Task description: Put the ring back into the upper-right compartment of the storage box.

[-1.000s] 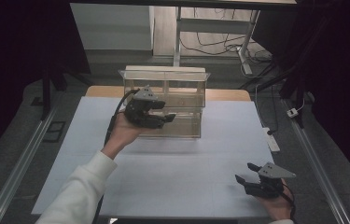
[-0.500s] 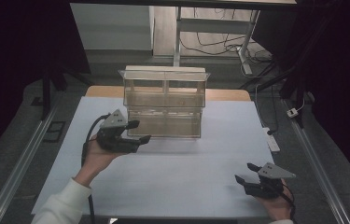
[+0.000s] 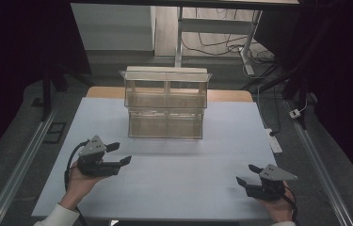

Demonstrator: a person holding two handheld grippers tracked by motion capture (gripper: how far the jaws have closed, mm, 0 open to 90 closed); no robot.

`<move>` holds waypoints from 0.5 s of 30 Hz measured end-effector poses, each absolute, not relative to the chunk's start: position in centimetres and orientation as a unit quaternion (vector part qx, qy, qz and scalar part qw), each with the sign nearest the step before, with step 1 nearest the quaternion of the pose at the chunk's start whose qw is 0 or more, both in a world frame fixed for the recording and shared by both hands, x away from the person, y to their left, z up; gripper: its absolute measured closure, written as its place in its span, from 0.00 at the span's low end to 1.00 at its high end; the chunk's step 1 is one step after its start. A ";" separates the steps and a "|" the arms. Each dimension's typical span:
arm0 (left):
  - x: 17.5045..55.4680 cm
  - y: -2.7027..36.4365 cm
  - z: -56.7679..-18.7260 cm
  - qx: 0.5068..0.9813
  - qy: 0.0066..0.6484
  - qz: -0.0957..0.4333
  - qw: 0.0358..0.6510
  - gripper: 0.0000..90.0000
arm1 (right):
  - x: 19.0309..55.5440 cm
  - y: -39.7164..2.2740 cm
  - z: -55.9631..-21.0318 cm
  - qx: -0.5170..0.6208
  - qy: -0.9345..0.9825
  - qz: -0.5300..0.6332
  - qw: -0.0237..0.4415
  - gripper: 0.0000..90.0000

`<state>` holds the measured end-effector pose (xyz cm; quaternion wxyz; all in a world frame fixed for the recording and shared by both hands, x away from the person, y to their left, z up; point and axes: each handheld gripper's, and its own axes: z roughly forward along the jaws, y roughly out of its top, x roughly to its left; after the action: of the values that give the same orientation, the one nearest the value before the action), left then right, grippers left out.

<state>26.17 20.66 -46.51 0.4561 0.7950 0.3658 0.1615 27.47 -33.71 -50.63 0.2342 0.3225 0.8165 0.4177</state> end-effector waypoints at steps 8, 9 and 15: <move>25.0 21.6 -50.3 0.802 0.381 0.153 0.434 0.35 | 27.3 -33.7 -50.5 0.321 0.814 0.423 0.237 0.33; 24.9 21.7 -50.7 0.803 0.382 0.154 0.430 0.35 | 27.3 -33.7 -50.5 0.322 0.814 0.422 0.237 0.33; 24.5 22.3 -52.0 0.809 0.386 0.159 0.413 0.34 | 27.3 -33.6 -50.4 0.314 0.814 0.426 0.240 0.33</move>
<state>24.53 22.32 -52.04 0.4133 0.8093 0.3859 0.1589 27.25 -33.62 -50.36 0.2399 0.3143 0.8136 0.4262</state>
